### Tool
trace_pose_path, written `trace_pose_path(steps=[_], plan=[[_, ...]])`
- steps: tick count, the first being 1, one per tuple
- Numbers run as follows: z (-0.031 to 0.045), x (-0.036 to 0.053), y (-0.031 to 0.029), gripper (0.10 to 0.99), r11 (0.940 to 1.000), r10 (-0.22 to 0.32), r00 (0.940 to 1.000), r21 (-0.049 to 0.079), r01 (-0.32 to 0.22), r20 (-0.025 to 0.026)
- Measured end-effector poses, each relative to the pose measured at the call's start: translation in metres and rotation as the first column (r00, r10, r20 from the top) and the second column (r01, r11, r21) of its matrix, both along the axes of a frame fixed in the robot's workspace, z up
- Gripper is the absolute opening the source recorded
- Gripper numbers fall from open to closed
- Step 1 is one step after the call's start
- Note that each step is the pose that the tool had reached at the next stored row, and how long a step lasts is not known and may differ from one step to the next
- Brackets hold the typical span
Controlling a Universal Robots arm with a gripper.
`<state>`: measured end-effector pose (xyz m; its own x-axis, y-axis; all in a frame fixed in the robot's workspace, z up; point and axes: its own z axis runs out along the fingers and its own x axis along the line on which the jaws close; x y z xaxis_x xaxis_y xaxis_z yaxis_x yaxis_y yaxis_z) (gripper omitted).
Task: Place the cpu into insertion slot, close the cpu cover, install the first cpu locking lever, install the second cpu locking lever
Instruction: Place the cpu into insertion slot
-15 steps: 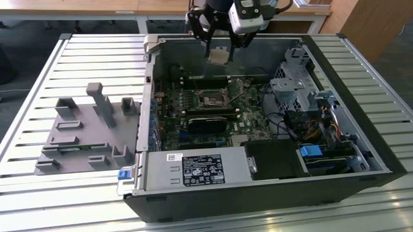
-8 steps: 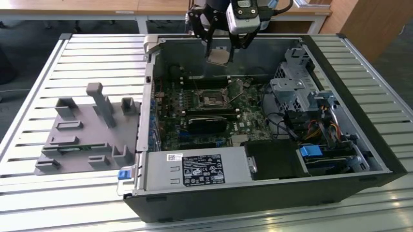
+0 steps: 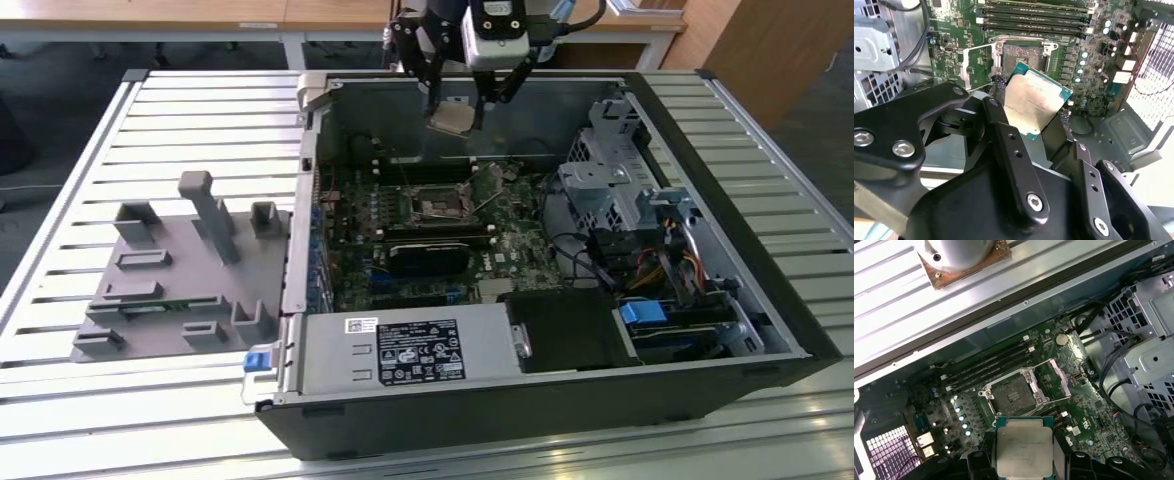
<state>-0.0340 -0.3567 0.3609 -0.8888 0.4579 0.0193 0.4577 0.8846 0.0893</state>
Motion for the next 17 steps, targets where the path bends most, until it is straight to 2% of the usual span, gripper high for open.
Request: trace_pose_path(steps=[9, 17], plan=[[-0.0002, 0.0000, 0.0000, 0.537, 0.9960, -0.090, 0.9960, 0.000, 0.090, 0.0000], [-0.0005, 0.0000, 0.0000, 0.537, 0.9852, -0.172, 0.9852, 0.000, 0.172, 0.0001]])
